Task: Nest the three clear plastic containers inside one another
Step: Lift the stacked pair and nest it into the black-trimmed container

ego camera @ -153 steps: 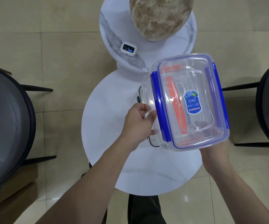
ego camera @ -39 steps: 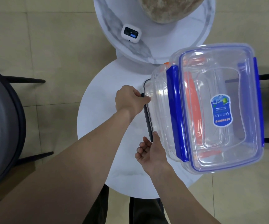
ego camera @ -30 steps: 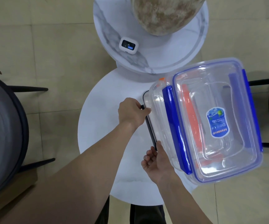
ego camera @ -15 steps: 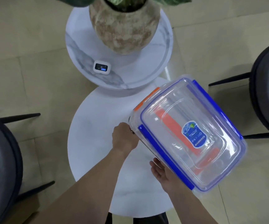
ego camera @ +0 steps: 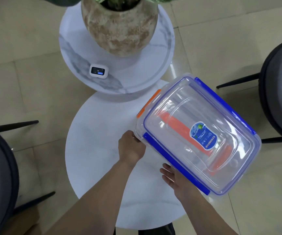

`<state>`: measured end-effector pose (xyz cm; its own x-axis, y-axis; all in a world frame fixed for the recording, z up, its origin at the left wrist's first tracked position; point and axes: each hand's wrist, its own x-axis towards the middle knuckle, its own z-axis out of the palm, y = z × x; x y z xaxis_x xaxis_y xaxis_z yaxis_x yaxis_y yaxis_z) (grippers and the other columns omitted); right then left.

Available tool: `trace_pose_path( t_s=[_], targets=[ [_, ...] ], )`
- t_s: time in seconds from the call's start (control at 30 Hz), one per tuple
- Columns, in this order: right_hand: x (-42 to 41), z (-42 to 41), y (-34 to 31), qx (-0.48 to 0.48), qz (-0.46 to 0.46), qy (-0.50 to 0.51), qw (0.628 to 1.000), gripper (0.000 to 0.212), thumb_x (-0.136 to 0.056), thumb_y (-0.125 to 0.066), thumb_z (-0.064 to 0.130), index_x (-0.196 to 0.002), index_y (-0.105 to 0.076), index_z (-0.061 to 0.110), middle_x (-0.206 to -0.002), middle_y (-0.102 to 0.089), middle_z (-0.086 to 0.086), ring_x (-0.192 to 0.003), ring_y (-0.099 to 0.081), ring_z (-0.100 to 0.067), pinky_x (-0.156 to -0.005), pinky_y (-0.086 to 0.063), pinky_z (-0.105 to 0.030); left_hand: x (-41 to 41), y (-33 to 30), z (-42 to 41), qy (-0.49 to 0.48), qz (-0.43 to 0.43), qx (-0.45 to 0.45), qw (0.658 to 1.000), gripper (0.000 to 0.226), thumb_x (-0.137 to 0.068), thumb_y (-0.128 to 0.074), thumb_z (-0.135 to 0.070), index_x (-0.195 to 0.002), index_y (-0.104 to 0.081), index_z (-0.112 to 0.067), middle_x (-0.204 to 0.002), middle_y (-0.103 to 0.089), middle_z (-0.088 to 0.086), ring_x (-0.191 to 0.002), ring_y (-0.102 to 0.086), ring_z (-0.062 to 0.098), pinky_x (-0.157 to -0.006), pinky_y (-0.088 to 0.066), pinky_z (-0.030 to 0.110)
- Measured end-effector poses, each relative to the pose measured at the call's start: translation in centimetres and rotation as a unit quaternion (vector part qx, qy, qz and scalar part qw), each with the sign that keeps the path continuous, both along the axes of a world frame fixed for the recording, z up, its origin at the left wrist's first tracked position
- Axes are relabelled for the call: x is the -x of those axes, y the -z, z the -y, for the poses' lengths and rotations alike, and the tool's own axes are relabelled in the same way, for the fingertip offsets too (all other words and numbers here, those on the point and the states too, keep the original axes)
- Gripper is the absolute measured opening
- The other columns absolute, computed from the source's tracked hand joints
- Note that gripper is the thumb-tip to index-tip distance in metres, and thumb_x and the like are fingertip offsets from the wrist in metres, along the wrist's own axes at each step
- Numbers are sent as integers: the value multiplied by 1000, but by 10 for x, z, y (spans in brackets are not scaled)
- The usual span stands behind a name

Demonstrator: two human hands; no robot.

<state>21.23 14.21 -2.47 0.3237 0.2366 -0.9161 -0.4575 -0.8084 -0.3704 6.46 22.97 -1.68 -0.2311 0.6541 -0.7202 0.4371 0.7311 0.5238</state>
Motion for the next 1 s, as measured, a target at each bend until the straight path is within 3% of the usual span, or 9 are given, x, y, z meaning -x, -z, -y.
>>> trace_pose_path(
  t_s=[0.1,0.2,0.27,0.4,0.5,0.6,0.73,1.0],
  targets=[
    [-7,-7,-1,10,25,-47,999,14,-104,-48,5,-114,-56,-1,-114,-64,-26,-102,-62,-45,-97,-49,-58,-2,12,-1,13,-14,-10,1000,31,-92,-70,-18,-68,-50,-22,-72,-61,-1,-62,-58,14,-58,-50,22],
    [-11,-18,2,23,38,-75,996,10,-103,-52,8,-104,-59,2,-101,-70,-19,-94,-66,-38,-83,-56,-47,-5,20,-5,-8,-4,-9,1000,25,-89,-71,-21,-70,-56,-18,-62,-59,-7,-56,-56,10,-47,-40,16],
    [-14,-29,2,31,50,-96,994,14,-103,-53,9,-91,-61,8,-87,-70,-10,-84,-68,-32,-76,-56,-42,-7,23,-12,-9,-1,-13,1000,22,-88,-72,-23,-72,-61,-15,-62,-63,-4,-57,-59,11,-50,-46,20],
    [-19,-49,1,32,69,-101,992,18,-100,-59,16,-83,-60,15,-80,-69,-6,-78,-68,-27,-87,-55,-47,-12,25,-27,-35,21,-17,999,22,-85,-73,-29,-81,-68,-8,-74,-73,4,-72,-72,24,-68,-62,36],
    [-26,-59,3,18,76,-105,991,17,-97,-65,24,-87,-63,11,-81,-72,-10,-69,-69,-24,-75,-58,-40,-16,28,-39,-53,30,-21,998,27,-82,-74,-34,-84,-66,-8,-82,-76,7,-81,-74,28,-77,-63,42],
    [-33,-67,6,9,88,-106,991,26,-94,-68,30,-99,-67,5,-87,-75,-12,-72,-73,-24,-63,-58,-33,-20,29,-51,-41,26,-33,998,29,-81,-76,-38,-78,-62,-13,-83,-76,7,-80,-75,27,-77,-64,42],
    [-38,-74,11,16,97,-104,990,35,-93,-70,34,-110,-68,4,-90,-78,-12,-76,-76,-24,-60,-58,-32,-26,32,-65,-32,26,-41,998,29,-82,-76,-37,-73,-56,-18,-86,-75,9,-82,-76,28,-77,-64,44],
    [-48,-89,16,22,100,-111,989,39,-93,-68,39,-112,-67,6,-87,-79,-8,-74,-77,-22,-61,-60,-32,-37,34,-85,-29,32,-49,998,32,-84,-75,-37,-72,-50,-20,-95,-76,11,-89,-76,31,-83,-63,45]
  ],
)
